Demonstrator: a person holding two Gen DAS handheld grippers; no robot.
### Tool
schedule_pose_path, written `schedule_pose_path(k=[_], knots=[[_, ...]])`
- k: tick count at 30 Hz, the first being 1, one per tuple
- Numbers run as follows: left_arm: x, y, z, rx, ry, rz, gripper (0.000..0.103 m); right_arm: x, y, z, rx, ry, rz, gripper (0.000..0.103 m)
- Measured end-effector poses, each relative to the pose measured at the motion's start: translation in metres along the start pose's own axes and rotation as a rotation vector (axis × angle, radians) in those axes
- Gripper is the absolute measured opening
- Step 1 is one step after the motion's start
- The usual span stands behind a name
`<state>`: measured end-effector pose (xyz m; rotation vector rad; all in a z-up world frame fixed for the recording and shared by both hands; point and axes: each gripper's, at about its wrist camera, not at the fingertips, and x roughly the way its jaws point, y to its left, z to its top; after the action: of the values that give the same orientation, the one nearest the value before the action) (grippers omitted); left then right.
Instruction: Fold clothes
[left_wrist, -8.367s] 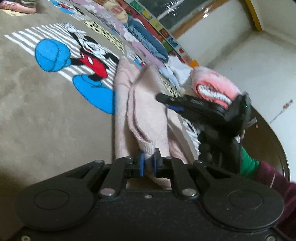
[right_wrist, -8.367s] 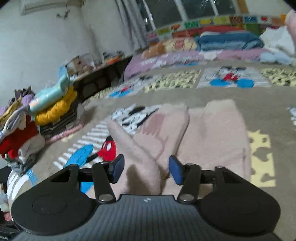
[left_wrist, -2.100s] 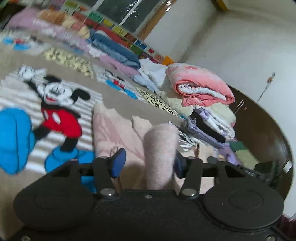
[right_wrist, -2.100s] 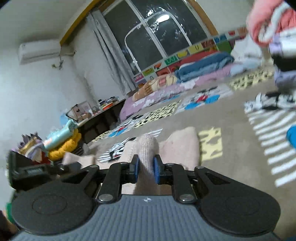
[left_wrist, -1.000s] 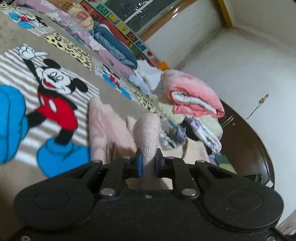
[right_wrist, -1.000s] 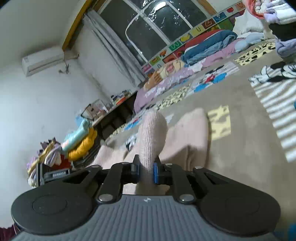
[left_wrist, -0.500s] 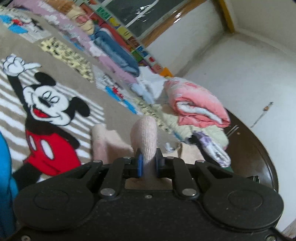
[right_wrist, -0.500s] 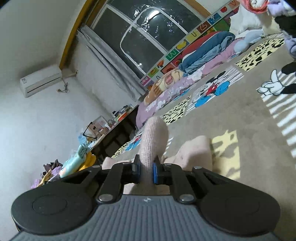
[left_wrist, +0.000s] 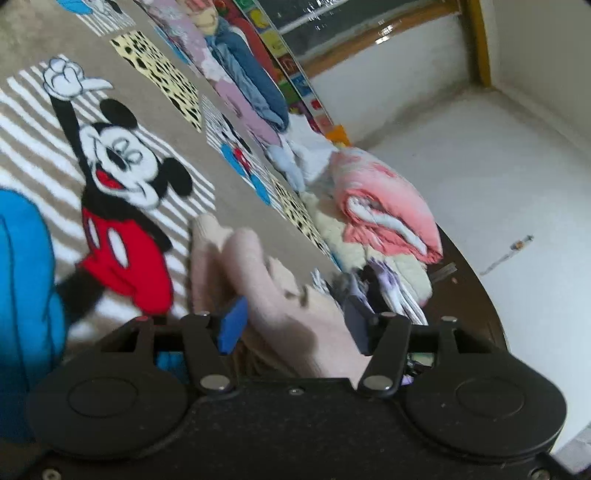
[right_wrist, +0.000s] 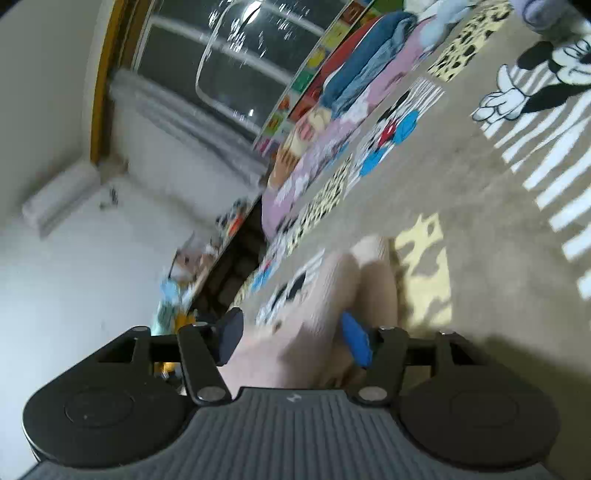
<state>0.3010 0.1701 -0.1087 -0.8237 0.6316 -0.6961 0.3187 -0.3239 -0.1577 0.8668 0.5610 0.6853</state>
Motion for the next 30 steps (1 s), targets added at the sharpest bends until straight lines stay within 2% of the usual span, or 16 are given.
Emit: schedule_pose_path(k=[3, 5, 6, 8, 9, 11, 13, 14, 19, 23, 28, 29, 30], knots=[[0.006, -0.007, -0.006, 0.011, 0.027, 0.004, 0.061, 0.002, 0.004, -0.009, -0.023, 0.038, 0.002, 0.062], [0.016, -0.010, -0.008, 0.019, 0.038, 0.023, 0.059, 0.007, 0.004, -0.012, -0.010, 0.037, 0.017, 0.058], [0.020, -0.012, -0.009, 0.051, 0.038, 0.035, 0.043, 0.010, 0.005, -0.013, -0.014, 0.036, 0.027, 0.047], [0.028, -0.016, -0.010, 0.119, 0.037, 0.060, 0.024, 0.016, 0.008, -0.013, -0.042, 0.022, 0.028, 0.033], [0.032, -0.019, -0.011, 0.154, 0.036, 0.072, 0.021, 0.018, 0.010, -0.012, -0.054, 0.012, 0.027, 0.025], [0.037, -0.029, -0.009, 0.267, 0.028, 0.092, 0.014, 0.019, 0.013, -0.008, -0.095, -0.004, 0.022, 0.019], [0.039, -0.045, -0.011, 0.428, -0.009, 0.107, 0.012, 0.020, 0.022, -0.005, -0.168, -0.015, 0.012, 0.017], [0.040, -0.047, -0.011, 0.468, -0.029, 0.109, 0.011, 0.020, 0.027, -0.004, -0.204, -0.028, 0.011, 0.017], [0.047, -0.047, -0.013, 0.575, -0.106, 0.121, 0.011, 0.017, 0.054, -0.004, -0.420, -0.102, -0.021, 0.016], [0.057, -0.038, -0.010, 0.597, -0.137, 0.137, 0.011, 0.024, 0.051, 0.002, -0.446, -0.118, -0.052, 0.016], [0.079, -0.023, -0.008, 0.570, -0.072, 0.270, 0.011, 0.048, 0.036, 0.011, -0.435, -0.058, -0.149, 0.016], [0.082, -0.020, -0.007, 0.560, -0.059, 0.301, 0.014, 0.055, 0.031, 0.011, -0.425, -0.033, -0.176, 0.016], [0.086, -0.016, -0.007, 0.549, -0.045, 0.332, 0.025, 0.064, 0.026, 0.011, -0.405, 0.003, -0.205, 0.016]])
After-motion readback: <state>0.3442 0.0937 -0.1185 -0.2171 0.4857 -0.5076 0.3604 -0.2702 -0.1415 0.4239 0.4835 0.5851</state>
